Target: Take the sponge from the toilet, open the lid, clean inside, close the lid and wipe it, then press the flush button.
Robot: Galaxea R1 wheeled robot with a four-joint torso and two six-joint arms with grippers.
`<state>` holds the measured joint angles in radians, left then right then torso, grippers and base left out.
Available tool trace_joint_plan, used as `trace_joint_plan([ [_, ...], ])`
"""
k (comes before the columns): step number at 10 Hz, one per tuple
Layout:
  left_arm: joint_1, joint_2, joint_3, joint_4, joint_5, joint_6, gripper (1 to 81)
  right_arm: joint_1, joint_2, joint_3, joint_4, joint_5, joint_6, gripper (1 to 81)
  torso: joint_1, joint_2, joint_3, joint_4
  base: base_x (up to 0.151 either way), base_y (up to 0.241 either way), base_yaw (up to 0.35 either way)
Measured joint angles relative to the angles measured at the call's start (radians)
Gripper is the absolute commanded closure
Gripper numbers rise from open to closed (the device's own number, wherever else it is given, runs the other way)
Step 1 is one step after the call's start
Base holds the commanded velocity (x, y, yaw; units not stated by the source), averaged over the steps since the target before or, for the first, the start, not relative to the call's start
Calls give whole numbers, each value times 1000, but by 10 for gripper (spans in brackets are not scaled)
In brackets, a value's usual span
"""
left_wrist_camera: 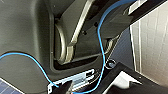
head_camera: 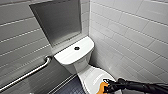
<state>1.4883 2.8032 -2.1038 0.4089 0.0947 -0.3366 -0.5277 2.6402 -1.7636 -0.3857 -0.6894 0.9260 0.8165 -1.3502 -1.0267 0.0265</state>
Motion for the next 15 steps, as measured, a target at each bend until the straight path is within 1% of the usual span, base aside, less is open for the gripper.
trace_joint_plan([
  [1, 0, 0, 0, 0, 1, 0, 10, 39, 35, -23, -1, -14, 4, 811, 0, 0, 0, 0, 0, 0, 0],
  [3, 0, 0, 0, 0, 2, 0, 10, 69, 103, -63, -2, -20, 9, 811, 0, 0, 0, 0, 0, 0, 0],
  [4, 0, 1, -5, 0, 2, 0, 10, 73, 132, -91, -5, -10, 11, 811, 0, 0, 0, 0, 0, 0, 0],
  [7, 0, 0, -29, -2, 3, 0, 10, 73, 240, -243, -22, 68, 16, 811, 0, 0, 0, 0, 0, 0, 0],
  [10, 0, 0, -29, -2, 3, 0, 10, 62, 352, -446, -27, 212, 26, 811, 0, 0, 0, 0, 0, 0, 0],
  [12, 0, 1, -29, -2, 3, -1, 10, 39, 409, -560, -27, 283, 26, 811, 0, 0, 0, 0, 0, 0, 0],
  [13, 0, 1, -29, -2, 3, 0, 10, 16, 416, -593, -27, 316, 30, 811, 0, 0, 0, 0, 0, 0, 0],
  [15, 0, 4, -29, -2, 3, 0, 10, -40, 412, -604, -36, 396, 36, 811, 0, 0, 0, 0, 0, 0, 0],
])
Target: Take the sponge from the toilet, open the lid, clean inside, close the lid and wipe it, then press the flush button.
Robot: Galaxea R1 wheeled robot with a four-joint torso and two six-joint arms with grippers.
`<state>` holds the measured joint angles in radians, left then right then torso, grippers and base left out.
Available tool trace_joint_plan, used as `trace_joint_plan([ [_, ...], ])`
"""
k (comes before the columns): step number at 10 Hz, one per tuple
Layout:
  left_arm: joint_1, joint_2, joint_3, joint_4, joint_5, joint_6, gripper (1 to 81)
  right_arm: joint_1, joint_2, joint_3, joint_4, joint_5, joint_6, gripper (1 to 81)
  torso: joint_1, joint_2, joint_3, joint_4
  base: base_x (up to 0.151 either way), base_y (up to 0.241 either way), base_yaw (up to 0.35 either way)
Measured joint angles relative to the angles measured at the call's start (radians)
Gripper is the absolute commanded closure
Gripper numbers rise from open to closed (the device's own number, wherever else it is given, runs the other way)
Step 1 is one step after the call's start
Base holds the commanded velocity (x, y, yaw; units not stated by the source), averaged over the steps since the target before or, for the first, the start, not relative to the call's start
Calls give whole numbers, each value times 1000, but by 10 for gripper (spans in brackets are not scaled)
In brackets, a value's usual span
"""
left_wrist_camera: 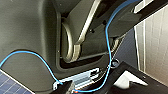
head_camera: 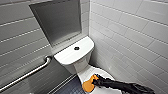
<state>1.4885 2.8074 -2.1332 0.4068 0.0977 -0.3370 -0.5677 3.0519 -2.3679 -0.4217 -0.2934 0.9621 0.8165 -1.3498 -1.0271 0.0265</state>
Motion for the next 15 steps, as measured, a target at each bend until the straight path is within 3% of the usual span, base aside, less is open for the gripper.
trace_joint_plan([
  [2, 0, 2, 0, 0, 2, 0, 10, -36, -51, 84, -1, 23, 1, 811, 0, 0, 0, 0, 0, 0, 0],
  [5, 0, 9, 0, 0, 4, 0, 10, -86, -185, 284, -4, -36, 3, 811, 0, 0, 0, 0, 0, 0, 0],
  [11, 0, 10, 0, 1, 6, 0, 10, -196, -510, 481, -1, 31, 7, 811, 0, 0, 0, 0, 0, 0, 0],
  [15, 0, 9, 0, 1, 6, 0, 10, -304, -652, 544, 0, 90, 23, 811, 0, 0, 0, 0, 0, 0, 0],
])
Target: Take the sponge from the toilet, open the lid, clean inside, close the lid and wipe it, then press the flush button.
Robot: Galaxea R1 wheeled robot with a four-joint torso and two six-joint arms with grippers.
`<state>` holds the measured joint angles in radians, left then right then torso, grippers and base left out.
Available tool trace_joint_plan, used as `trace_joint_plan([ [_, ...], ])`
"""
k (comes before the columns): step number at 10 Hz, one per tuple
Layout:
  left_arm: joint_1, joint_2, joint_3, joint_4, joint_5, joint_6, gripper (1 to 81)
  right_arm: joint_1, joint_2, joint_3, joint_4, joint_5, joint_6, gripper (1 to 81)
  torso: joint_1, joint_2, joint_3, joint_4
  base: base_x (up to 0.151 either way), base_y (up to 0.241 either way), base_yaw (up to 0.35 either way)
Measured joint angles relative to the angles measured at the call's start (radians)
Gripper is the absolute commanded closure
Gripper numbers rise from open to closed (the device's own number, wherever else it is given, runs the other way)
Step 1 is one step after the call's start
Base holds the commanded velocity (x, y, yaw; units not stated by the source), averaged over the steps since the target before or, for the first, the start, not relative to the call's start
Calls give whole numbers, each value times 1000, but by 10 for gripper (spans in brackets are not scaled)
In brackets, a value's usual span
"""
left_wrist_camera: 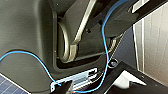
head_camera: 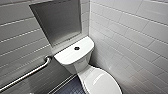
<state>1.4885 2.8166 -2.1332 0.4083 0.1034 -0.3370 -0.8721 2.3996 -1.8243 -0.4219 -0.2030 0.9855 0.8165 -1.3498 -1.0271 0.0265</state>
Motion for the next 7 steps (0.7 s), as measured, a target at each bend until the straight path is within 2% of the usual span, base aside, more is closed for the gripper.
trace_joint_plan([
  [4, 0, -41, 2, -1, -8, 0, 10, -191, -101, -29, 0, 10, 3, 811, 0, 0, 0, 0, 0, 0, 0],
  [7, -6, -34, 6, -1, -11, -1, 10, -331, -118, -19, -5, 109, -17, 811, 0, 0, 11, 0, 0, 0, 0],
])
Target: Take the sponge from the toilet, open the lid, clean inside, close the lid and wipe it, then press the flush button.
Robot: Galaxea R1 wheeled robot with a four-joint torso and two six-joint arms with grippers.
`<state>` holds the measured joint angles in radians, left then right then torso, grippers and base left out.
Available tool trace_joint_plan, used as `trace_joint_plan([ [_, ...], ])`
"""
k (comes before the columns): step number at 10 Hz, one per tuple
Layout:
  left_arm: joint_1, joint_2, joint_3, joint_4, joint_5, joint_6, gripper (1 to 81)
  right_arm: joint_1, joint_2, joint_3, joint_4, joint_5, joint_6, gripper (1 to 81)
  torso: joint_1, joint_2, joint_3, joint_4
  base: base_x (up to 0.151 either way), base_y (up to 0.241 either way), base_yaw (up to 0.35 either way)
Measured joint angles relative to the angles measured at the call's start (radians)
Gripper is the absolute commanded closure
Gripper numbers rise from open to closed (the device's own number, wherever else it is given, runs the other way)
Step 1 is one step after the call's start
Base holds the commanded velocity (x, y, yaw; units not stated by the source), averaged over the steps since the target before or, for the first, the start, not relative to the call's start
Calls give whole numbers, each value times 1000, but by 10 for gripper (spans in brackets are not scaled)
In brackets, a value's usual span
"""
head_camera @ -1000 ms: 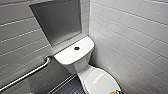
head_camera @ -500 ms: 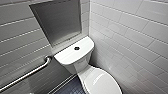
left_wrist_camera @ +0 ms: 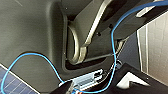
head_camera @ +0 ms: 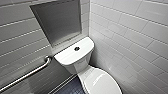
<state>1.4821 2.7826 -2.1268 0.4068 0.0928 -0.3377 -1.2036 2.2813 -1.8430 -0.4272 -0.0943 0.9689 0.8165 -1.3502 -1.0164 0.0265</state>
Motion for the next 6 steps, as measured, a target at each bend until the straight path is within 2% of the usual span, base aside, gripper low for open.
trace_joint_plan([
  [3, -3, -15, 0, 0, 3, 0, 10, -148, 14, 8, -13, 80, -17, 811, 0, 0, 95, 0, 0, 0, 0],
  [5, 3, -13, 0, -1, 3, -1, 10, -210, 70, 9, -27, 135, -37, 811, 0, -1, 162, 0, 0, 0, 0],
  [6, 6, -13, -1, -2, 3, -1, 10, -224, 82, 16, -42, 149, -40, 811, -2, -1, 170, 0, 0, 0, 0],
])
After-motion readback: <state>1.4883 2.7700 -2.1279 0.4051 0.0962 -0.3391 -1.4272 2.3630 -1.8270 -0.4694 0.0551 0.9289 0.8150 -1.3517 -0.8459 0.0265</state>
